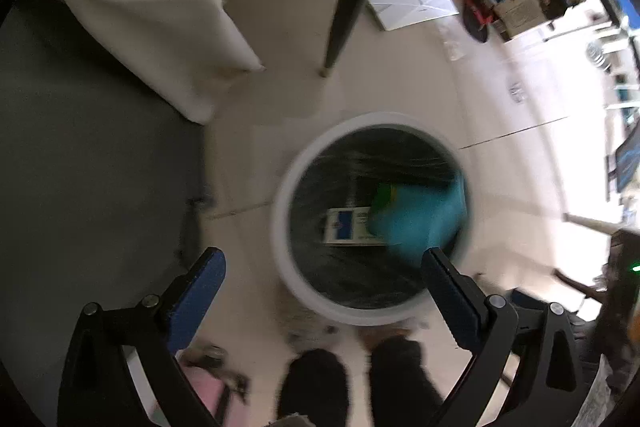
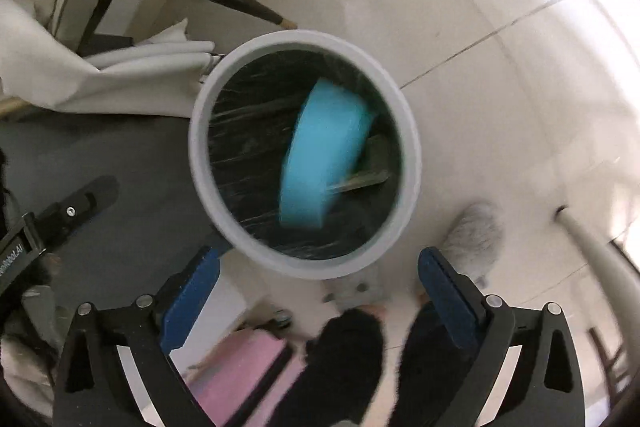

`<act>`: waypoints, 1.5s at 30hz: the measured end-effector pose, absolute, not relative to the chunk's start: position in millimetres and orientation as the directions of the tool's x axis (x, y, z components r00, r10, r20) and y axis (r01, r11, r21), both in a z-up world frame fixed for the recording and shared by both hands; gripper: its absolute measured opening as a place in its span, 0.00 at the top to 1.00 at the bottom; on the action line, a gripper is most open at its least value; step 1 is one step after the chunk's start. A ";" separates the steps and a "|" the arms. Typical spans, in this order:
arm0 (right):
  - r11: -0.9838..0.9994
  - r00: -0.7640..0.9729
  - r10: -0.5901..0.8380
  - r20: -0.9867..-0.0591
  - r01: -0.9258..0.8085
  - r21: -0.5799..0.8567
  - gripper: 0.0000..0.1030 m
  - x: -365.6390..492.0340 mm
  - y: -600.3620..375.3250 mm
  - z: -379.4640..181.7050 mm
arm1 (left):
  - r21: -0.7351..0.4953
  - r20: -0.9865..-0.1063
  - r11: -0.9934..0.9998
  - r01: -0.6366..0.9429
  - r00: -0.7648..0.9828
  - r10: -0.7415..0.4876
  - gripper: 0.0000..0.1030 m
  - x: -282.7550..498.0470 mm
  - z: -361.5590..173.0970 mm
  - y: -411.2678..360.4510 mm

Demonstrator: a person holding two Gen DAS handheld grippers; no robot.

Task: Collect trash
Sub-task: 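Open both tools to drop the box and bag into the bin, then grasp the milk carton with left tool while right tool grasps toothpaste box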

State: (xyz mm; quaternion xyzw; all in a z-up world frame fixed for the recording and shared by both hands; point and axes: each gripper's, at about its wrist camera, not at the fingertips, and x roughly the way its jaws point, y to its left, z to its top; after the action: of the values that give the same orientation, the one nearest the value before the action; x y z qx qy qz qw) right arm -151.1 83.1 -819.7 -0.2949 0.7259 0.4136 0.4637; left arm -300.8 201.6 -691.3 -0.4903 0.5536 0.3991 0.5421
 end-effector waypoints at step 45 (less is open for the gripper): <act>0.504 -0.164 0.215 -0.963 -0.826 0.253 0.02 -146.1 36.6 -350.3 | 0.015 -0.987 0.344 -0.939 0.041 0.157 0.03 -293.1 -279.5 146.2</act>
State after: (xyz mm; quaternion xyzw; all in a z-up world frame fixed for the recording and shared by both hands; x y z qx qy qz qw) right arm -146.1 36.6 -350.3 -0.2436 0.6269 0.4346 0.5990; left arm -293.1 146.2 -279.5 -0.3662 0.5342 0.4406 0.6216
